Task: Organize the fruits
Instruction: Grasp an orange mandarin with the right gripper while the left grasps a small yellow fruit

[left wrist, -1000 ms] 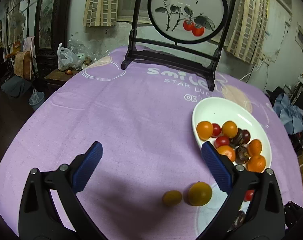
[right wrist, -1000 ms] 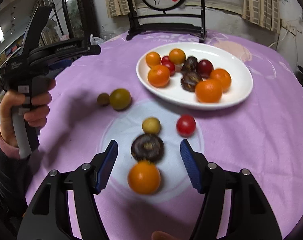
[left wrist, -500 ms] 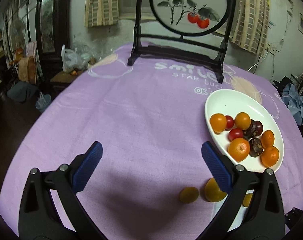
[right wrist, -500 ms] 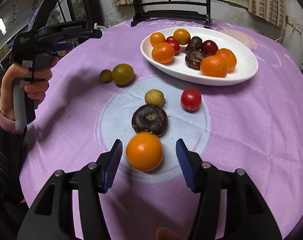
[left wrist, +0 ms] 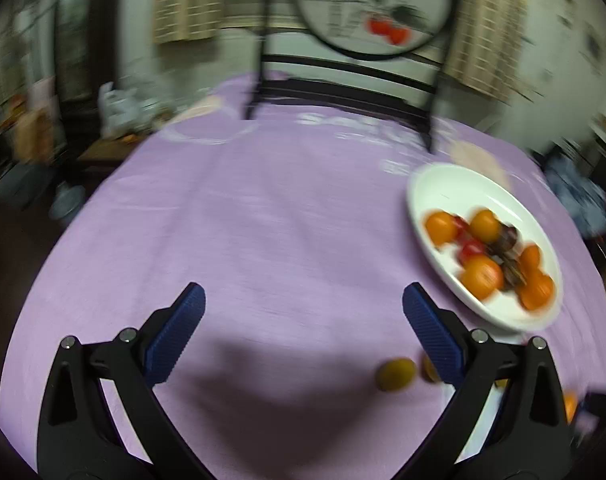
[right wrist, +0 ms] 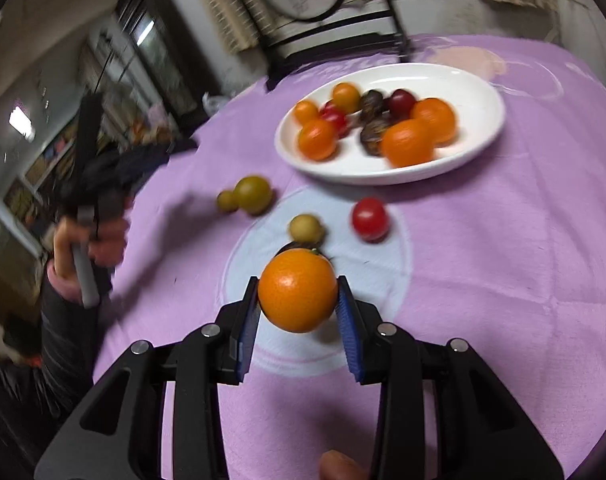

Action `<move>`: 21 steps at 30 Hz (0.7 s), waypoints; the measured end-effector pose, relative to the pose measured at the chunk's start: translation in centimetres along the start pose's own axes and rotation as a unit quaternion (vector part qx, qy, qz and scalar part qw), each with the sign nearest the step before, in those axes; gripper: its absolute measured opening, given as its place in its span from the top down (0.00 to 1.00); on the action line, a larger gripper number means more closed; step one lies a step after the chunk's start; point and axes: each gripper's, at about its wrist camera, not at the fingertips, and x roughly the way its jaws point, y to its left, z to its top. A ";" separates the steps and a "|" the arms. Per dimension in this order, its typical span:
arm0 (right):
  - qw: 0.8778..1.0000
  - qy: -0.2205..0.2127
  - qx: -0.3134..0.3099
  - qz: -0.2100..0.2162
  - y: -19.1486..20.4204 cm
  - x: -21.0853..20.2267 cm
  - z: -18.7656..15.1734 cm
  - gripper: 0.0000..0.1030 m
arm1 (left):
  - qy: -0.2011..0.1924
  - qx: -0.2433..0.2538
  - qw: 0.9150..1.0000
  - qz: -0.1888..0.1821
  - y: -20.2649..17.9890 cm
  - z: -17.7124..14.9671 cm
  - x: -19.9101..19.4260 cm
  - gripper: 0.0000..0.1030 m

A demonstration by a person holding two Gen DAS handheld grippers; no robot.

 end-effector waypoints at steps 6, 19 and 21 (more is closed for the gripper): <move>0.999 0.014 0.024 -0.021 -0.8 0.5 0.0 0.64 | -0.001 0.108 0.992 -0.068 -2.0 -1.7 -0.1 0.20; 0.999 0.023 0.025 -0.026 -1.0 0.6 -0.3 0.64 | 0.053 0.207 0.972 -0.096 -4.8 -4.8 2.1 0.43; 0.999 0.023 0.025 -0.028 -1.0 0.6 -0.3 0.64 | 0.053 0.208 0.972 -0.093 -4.9 -5.0 2.4 0.50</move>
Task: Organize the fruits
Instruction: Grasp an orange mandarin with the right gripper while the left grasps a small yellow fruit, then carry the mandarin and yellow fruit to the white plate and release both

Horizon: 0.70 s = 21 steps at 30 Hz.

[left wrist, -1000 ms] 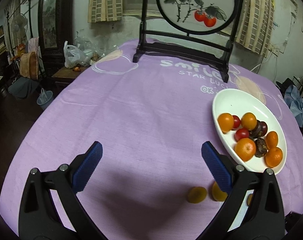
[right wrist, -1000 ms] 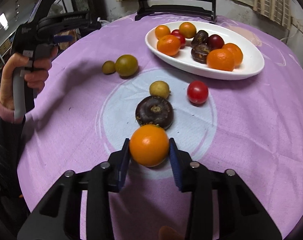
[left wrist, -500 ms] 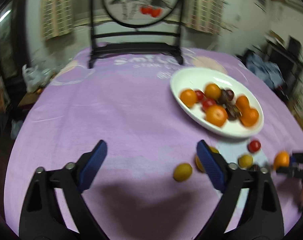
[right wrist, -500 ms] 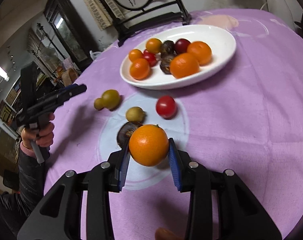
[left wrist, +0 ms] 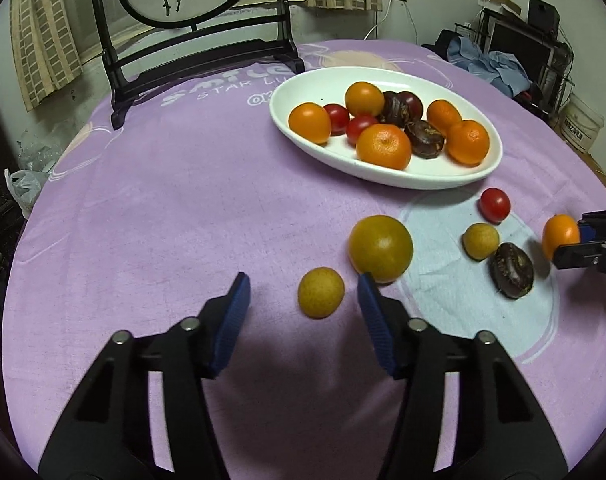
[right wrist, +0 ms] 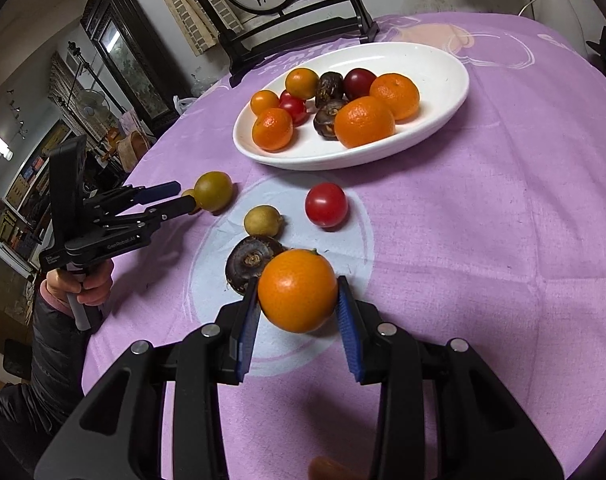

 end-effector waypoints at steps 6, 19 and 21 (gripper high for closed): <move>1.000 0.001 -0.001 -0.001 0.1 0.0 0.0 0.64 | 0.015 0.007 1.000 -0.005 -0.7 -0.1 1.1 0.57; 1.000 0.002 -0.006 0.017 -0.1 0.4 0.2 0.64 | 0.017 0.005 1.000 -0.001 -1.4 -0.1 0.9 0.75; 1.000 -0.004 -0.017 0.025 0.2 0.3 0.3 0.64 | 0.009 0.002 1.000 -0.004 -1.7 -0.2 0.3 0.75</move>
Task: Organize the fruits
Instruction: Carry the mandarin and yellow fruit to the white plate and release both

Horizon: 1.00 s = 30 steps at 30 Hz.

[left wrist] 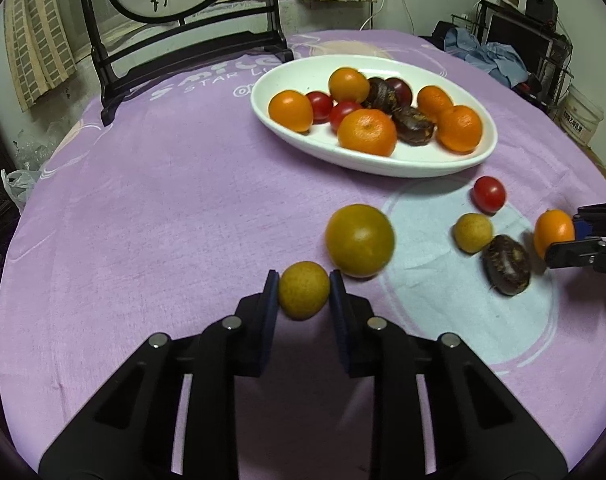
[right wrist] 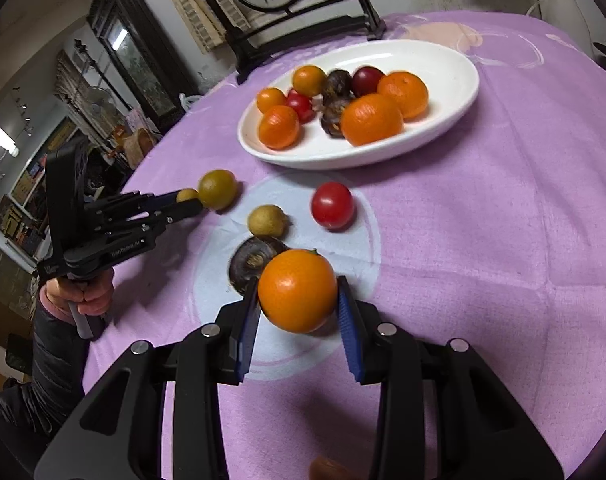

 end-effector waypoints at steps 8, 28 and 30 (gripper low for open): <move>0.997 -0.030 -0.058 0.039 2.3 -0.3 0.5 0.63 | -0.053 -0.059 0.996 -0.043 -0.6 -0.5 -3.5 0.75; 0.979 -0.168 0.071 -0.096 -6.5 2.9 13.0 0.64 | -0.095 -0.164 0.982 -0.013 -3.0 13.3 2.8 0.75; 0.979 -0.164 0.073 -0.094 -7.0 3.5 13.4 0.63 | -0.088 -0.155 0.984 0.003 -3.2 13.5 3.7 0.75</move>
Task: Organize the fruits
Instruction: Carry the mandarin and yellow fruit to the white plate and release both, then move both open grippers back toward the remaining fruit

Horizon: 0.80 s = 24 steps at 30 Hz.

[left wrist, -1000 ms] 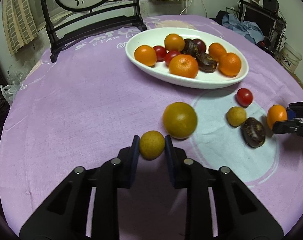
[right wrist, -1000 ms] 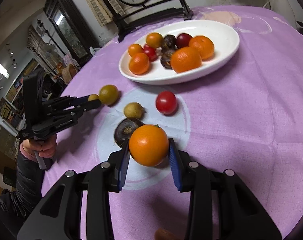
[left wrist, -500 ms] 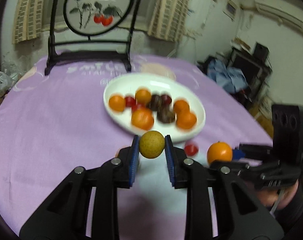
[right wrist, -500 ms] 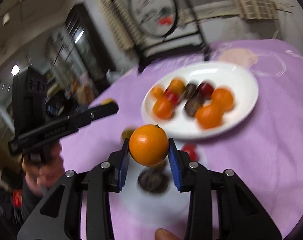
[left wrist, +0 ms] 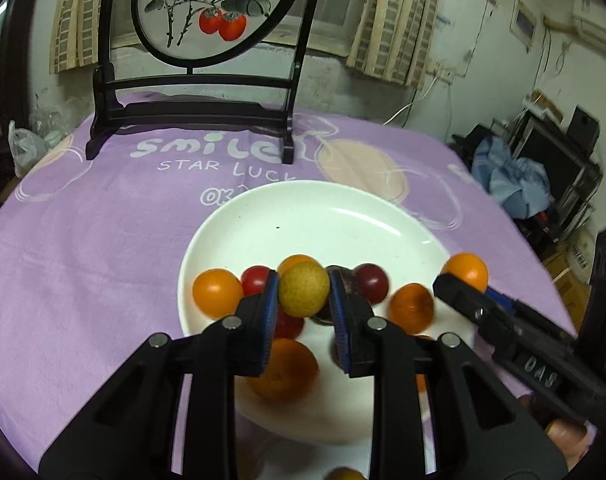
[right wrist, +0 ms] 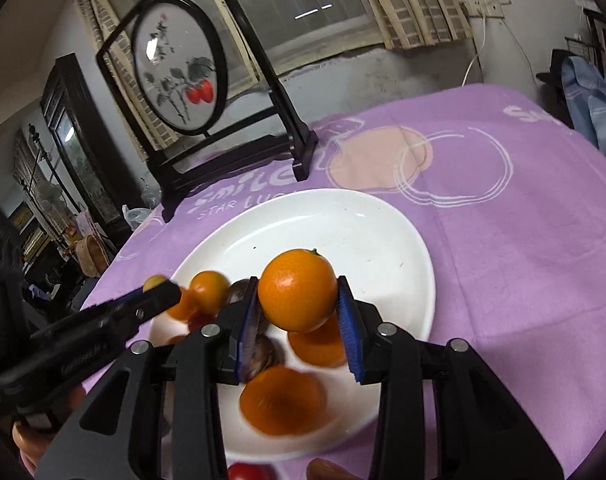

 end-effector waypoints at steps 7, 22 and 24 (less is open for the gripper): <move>0.999 -0.018 -0.032 -0.009 1.5 -2.0 -0.3 0.45 | 0.004 0.006 1.000 0.021 0.4 -0.1 0.3 0.59; 0.995 -0.063 -0.075 0.033 4.5 -7.9 -3.2 0.01 | -0.053 -0.018 0.997 0.053 1.7 -0.9 -5.6 0.02; 0.994 -0.066 -0.058 0.060 4.1 -8.5 -3.7 0.01 | -0.050 -0.022 0.997 0.053 2.4 -1.0 -6.1 0.02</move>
